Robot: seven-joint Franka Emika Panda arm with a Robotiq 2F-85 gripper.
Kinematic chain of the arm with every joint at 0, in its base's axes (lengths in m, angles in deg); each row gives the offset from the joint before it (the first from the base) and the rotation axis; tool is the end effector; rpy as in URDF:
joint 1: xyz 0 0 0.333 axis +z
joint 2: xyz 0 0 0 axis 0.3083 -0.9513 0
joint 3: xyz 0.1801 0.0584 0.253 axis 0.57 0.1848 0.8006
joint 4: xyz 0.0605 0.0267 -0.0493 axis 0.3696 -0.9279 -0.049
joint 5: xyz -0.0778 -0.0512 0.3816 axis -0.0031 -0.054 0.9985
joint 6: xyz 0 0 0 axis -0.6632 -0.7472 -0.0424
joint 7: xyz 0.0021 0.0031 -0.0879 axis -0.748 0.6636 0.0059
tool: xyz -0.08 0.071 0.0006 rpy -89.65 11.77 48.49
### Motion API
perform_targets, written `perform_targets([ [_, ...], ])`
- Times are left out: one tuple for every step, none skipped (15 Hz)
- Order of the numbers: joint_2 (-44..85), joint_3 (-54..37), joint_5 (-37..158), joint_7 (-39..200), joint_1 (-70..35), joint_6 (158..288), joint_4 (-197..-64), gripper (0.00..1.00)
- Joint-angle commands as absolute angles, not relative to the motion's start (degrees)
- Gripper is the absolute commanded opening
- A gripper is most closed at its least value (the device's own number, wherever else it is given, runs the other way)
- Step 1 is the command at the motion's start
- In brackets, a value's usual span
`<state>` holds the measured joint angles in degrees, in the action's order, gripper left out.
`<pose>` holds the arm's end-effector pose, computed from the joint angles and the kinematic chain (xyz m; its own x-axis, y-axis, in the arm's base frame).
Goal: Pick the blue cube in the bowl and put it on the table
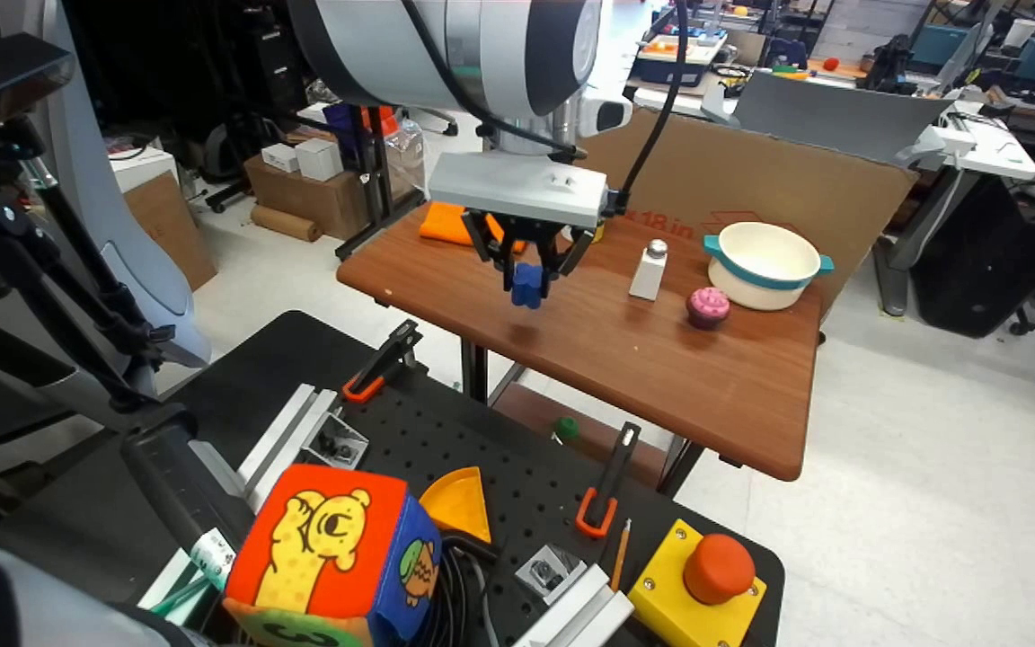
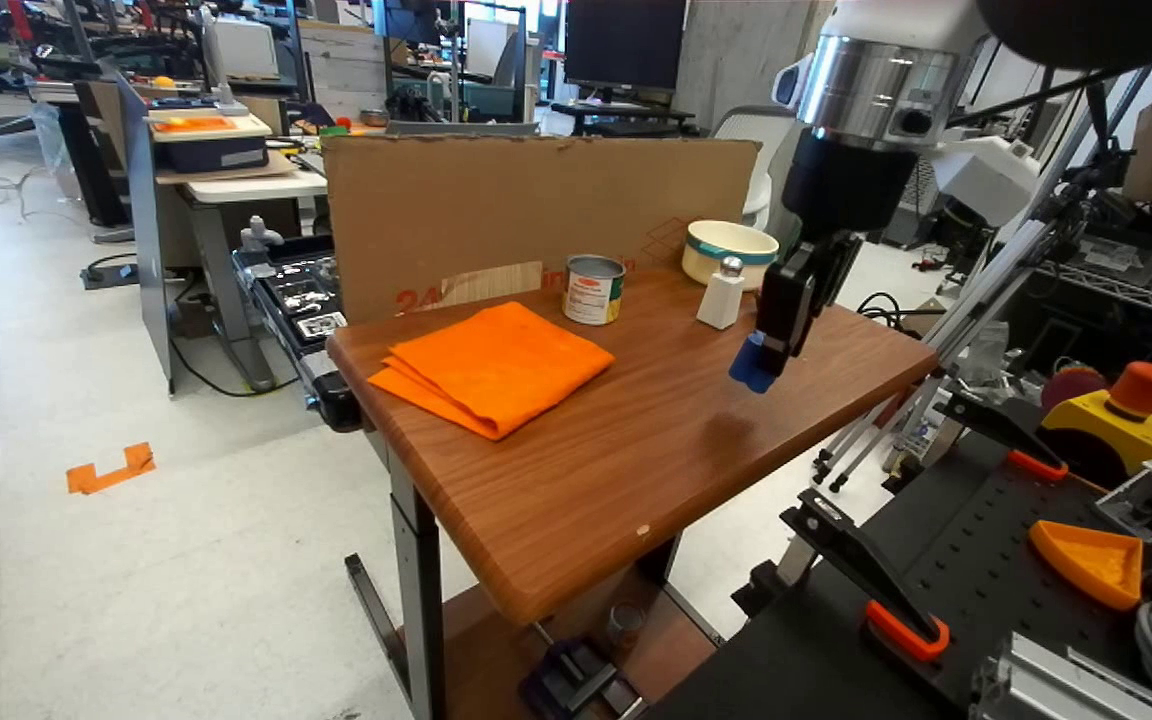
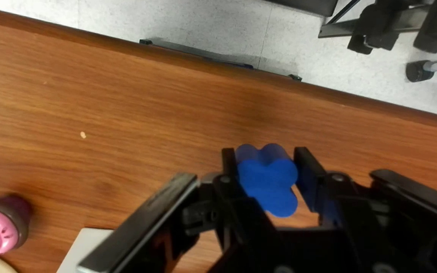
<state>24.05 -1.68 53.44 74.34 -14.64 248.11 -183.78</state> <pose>0.4535 0.0591 0.1907 0.9567 0.2905 0.0165 0.2893 -0.9559 0.0513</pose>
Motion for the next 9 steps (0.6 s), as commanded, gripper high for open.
perform_targets([
  [21.21,-4.29,51.43,77.56,-13.36,248.96,-180.70,0.16],
  [20.68,-4.73,51.14,78.20,-13.17,248.69,-179.88,0.16],
  [19.93,-5.18,50.77,78.87,-13.00,248.38,-179.00,0.16],
  [19.33,-5.54,50.56,79.51,-12.84,248.22,-178.27,0.16],
  [18.49,-5.99,50.29,80.30,-12.55,247.80,-177.37,0.16],
  [17.82,-6.41,49.95,80.91,-12.30,247.76,-176.76,0.16],
  [17.10,-6.95,49.55,81.87,-11.82,247.38,-176.07,0.41],
  [16.46,-7.37,49.41,82.44,-11.43,247.19,-175.52,0.62],
  [15.87,-8.02,49.06,83.34,-10.71,246.85,-174.98,0.67],
])
